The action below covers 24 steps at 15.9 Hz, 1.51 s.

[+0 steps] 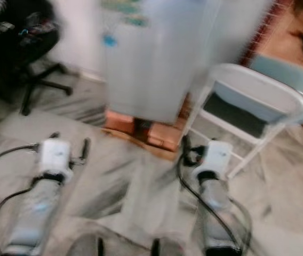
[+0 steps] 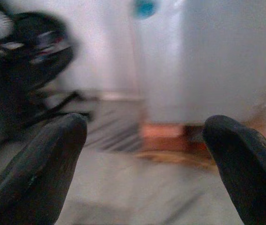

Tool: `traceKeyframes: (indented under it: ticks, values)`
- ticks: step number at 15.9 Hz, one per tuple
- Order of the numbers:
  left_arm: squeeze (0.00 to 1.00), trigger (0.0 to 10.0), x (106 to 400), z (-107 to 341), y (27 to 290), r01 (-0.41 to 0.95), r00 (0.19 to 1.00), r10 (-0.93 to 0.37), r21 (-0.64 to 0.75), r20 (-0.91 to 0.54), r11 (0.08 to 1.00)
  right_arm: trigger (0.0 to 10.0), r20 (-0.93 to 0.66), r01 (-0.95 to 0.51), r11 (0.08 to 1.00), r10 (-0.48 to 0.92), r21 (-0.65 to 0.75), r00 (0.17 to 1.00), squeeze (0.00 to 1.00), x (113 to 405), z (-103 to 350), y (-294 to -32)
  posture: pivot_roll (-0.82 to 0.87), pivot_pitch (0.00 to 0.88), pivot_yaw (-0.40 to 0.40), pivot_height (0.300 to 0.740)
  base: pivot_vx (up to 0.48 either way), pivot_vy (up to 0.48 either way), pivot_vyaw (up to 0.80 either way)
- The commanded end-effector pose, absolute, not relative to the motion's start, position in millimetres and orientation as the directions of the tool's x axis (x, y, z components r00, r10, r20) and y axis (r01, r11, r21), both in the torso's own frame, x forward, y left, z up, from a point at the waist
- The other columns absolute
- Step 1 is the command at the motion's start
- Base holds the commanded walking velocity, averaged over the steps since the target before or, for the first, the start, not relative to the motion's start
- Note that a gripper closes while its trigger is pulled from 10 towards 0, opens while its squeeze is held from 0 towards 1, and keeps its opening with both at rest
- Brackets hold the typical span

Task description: Restocking fridge

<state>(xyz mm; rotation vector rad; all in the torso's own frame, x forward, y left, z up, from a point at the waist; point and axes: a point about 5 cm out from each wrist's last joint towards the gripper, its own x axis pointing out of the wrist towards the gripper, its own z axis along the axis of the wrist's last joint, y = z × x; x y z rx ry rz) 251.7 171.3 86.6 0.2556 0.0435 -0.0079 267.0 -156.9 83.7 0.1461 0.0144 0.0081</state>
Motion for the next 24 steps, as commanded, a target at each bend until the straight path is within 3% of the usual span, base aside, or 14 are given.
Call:
traceKeyframes:
  ticks: [1, 8, 14, 20, 24]
  values:
    - [0.00, 10.0, 254.0, 90.8, 163.1, 0.031, 0.999, -0.026, 0.231, -0.024, 0.973, 10.0, -0.023, 0.026, 0.991, -0.023, 0.131, 0.999, 1.00, 264.5, 81.9, -169.3, 0.12, 0.101, -0.053, 0.740, 0.000, 0.480, 0.00]
    - [0.00, 10.0, 255.5, 92.6, 165.0, 0.049, 0.999, -0.044, 0.195, -0.030, 0.979, 10.0, -0.044, 0.052, 0.991, -0.047, 0.124, 0.998, 1.00, 266.1, 79.8, -173.0, 0.12, 0.106, -0.052, 0.740, 0.000, 0.474, -0.52]
    - [0.00, 10.0, 258.0, 103.8, 157.9, 0.123, 0.992, -0.123, -0.078, 0.010, 0.989, 10.0, -0.052, 0.052, 0.984, -0.043, 0.169, 0.998, 1.00, 260.7, 77.6, -170.2, 0.11, 0.108, -0.050, 0.740, 0.000, 0.456, -0.52]
    - [0.00, 10.0, 257.5, 103.4, 157.8, 0.161, 0.987, -0.162, -0.026, -0.004, 0.987, 10.0, -0.056, 0.062, 0.985, -0.054, 0.161, 0.997, 1.00, 260.9, 76.8, -169.3, 0.12, 0.098, -0.050, 0.740, 0.322, 0.237, -0.67]
    - [0.00, 10.0, 263.0, 84.1, 160.0, 0.175, 0.982, -0.166, 0.105, -0.085, 0.979, 10.0, -0.019, 0.134, 0.979, -0.133, 0.154, 0.991, 1.00, 261.1, 76.7, -174.9, 0.08, 0.064, 0.040, 0.740, 0.240, 0.000, -0.16]
